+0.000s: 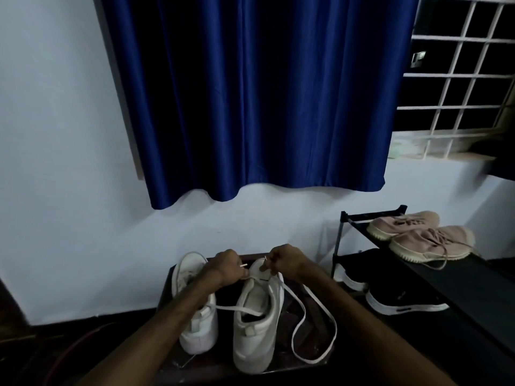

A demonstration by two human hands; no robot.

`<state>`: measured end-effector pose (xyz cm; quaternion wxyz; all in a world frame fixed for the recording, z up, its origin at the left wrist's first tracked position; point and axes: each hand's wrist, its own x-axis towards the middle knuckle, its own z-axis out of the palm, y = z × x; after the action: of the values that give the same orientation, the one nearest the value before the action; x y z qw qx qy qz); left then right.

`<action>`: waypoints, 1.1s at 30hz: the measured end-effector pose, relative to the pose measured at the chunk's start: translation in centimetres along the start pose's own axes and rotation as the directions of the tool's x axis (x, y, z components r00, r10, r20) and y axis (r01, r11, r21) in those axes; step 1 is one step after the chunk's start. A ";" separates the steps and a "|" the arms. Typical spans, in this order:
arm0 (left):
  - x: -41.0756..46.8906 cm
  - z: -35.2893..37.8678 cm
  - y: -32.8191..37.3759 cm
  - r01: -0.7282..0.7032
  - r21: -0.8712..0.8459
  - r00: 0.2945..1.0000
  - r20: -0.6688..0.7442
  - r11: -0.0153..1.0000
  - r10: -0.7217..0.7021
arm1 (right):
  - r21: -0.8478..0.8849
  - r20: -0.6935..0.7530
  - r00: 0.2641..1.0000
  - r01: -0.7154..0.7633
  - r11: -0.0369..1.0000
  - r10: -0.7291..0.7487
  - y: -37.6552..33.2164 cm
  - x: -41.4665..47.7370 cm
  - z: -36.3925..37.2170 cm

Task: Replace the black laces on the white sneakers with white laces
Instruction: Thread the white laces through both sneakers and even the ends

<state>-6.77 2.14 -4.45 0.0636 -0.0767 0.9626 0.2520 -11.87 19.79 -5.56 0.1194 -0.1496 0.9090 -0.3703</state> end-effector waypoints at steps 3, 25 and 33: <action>0.5 -0.4 -0.7 0.000 -0.166 1.000 0.015 0.986 0.003 | -0.012 0.009 1.000 0.001 1.000 -0.001 0.4 0.2 0.2; -10.0 -32.6 16.5 -0.717 -0.501 0.632 -0.760 0.484 0.150 | 0.292 -0.520 0.773 0.561 0.775 -0.363 -30.4 -8.4 -22.4; -15.3 -37.5 21.1 -0.790 -0.359 0.492 -0.855 0.497 0.165 | 0.182 -0.641 0.648 0.649 0.739 -0.411 -38.3 -13.8 -28.7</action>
<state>1.35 3.51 40.44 -0.4416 0.1149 0.6896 0.5623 -1.49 16.99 43.02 -0.2419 -0.2717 0.7200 -0.5910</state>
